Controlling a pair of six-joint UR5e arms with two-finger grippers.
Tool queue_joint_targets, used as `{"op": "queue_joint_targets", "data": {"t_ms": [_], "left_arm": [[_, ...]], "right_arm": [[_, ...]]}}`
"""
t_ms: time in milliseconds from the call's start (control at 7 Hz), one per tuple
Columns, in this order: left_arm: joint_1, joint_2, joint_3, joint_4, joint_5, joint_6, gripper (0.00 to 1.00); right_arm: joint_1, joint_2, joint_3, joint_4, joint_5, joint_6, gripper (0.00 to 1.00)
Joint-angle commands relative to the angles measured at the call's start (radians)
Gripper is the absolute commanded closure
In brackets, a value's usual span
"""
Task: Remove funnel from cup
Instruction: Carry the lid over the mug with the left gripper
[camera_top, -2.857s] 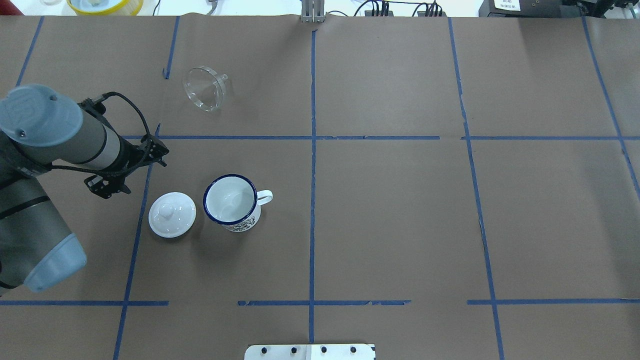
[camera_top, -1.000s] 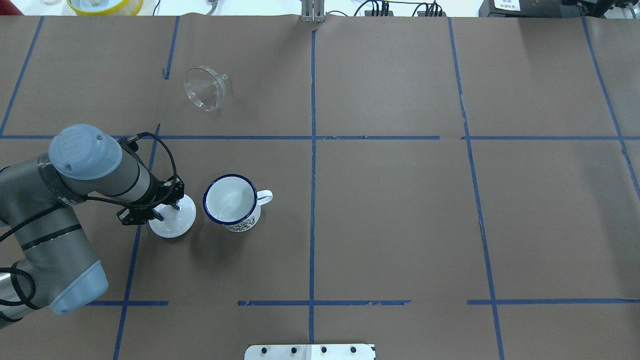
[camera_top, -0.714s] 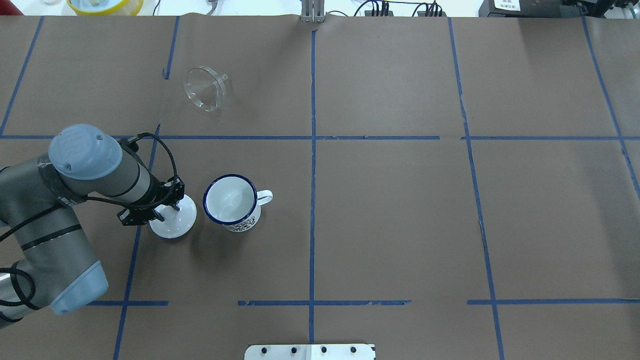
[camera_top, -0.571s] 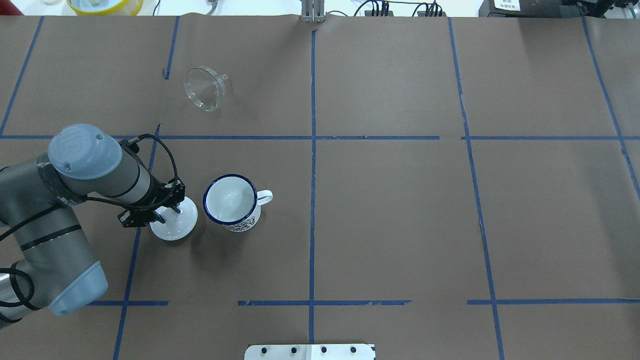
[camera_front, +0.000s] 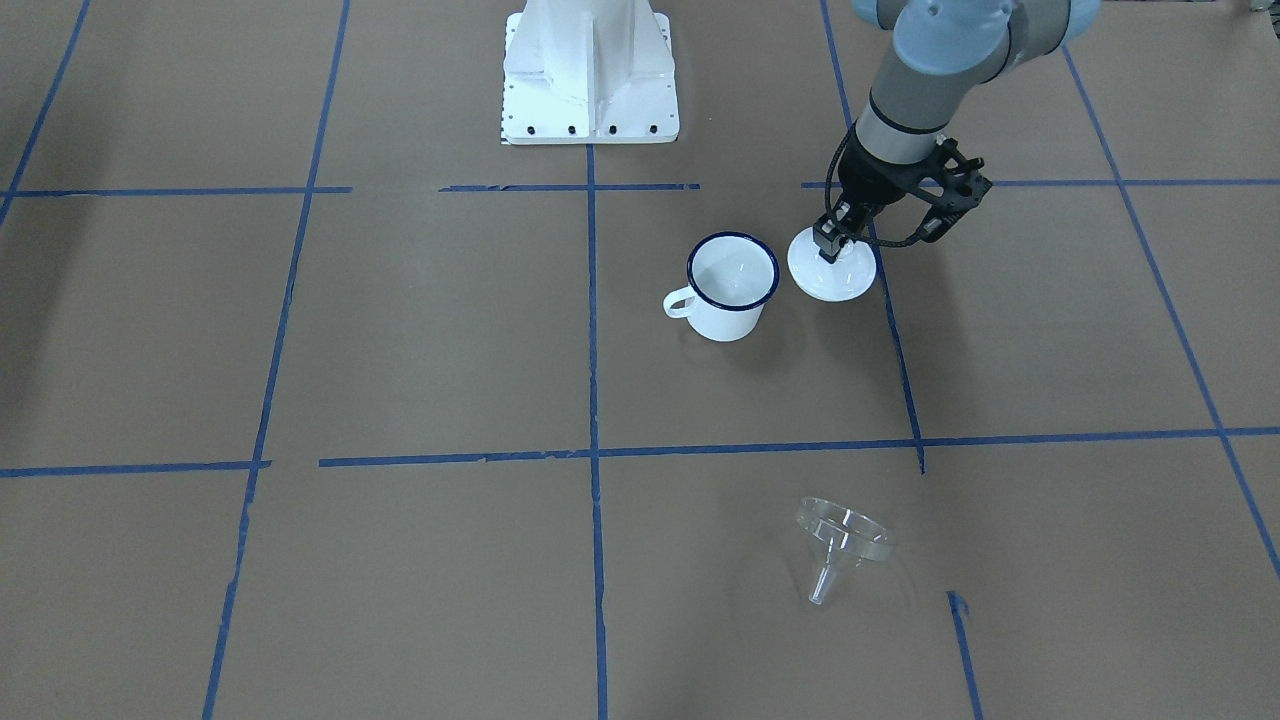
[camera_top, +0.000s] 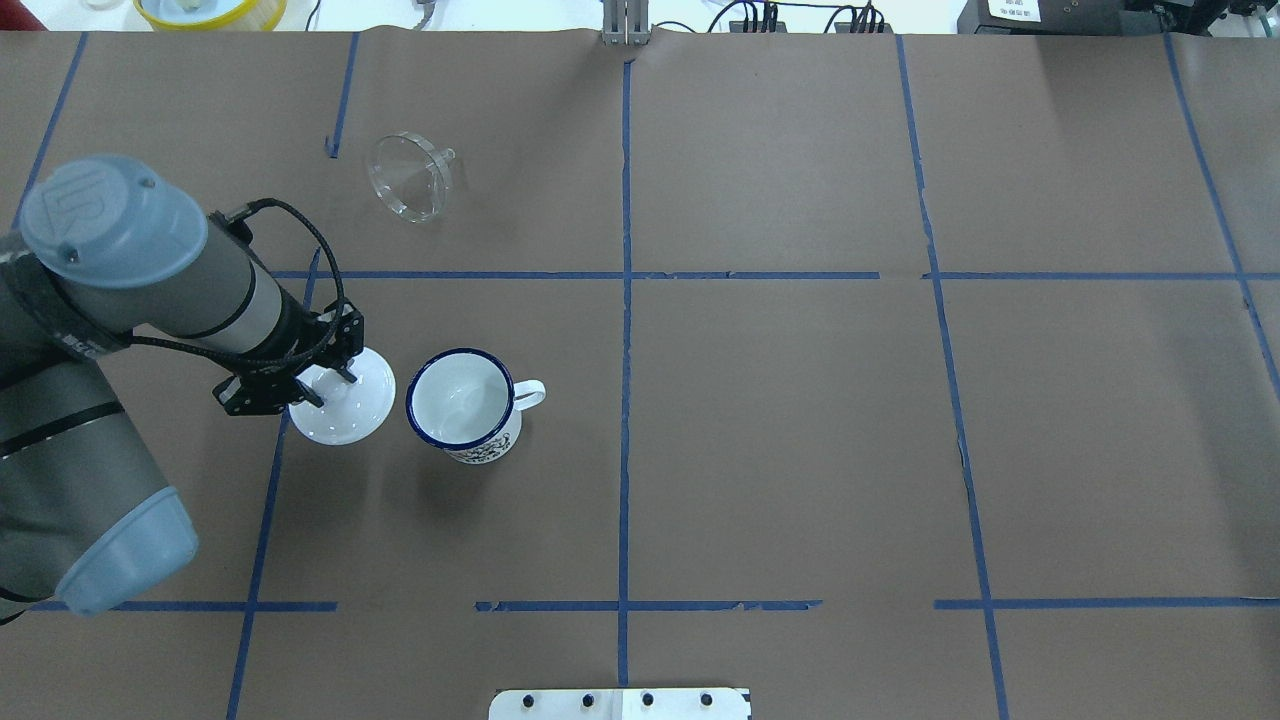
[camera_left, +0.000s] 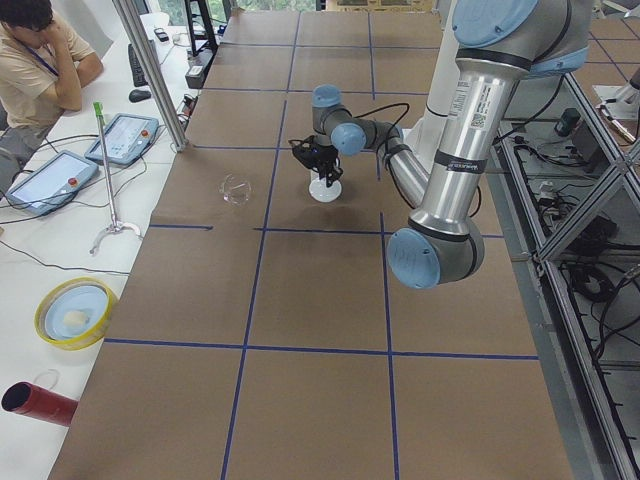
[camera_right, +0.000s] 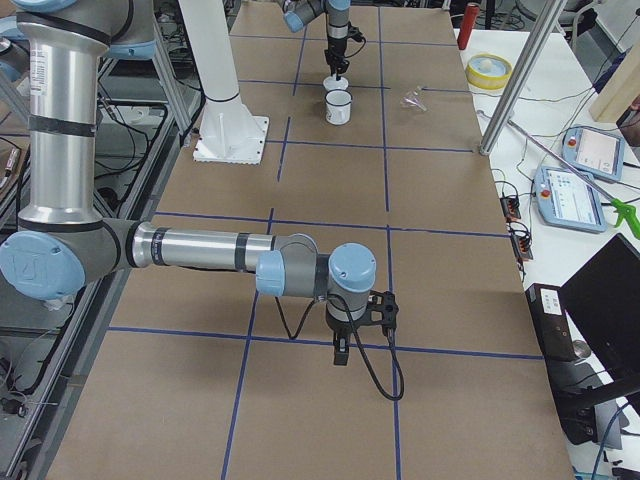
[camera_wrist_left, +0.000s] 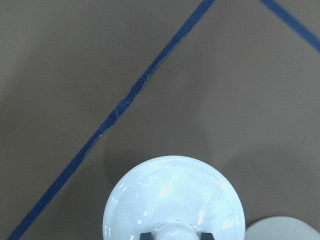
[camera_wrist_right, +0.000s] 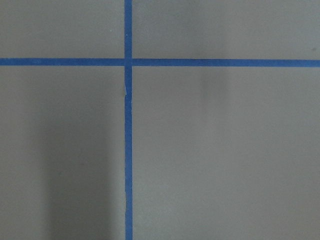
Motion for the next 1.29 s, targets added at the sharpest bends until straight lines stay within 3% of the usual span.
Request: {"op": "queue_joint_targets", "data": {"t_ms": [0, 571, 1143], "left_arm": [[-0.013, -0.141, -0.01, 0.159, -0.013, -0.027, 1.0], [0.076, -0.239, 0.102, 0.153, -0.012, -0.103, 1.0], [0.076, -0.241, 0.115, 0.141, -0.01, -0.095, 1.0]], "right_arm": [[0.0, 0.0, 0.0, 0.0, 0.0, 0.0, 0.0], [0.0, 0.0, 0.0, 0.0, 0.0, 0.0, 0.0], [0.0, 0.0, 0.0, 0.0, 0.0, 0.0, 0.0]]}}
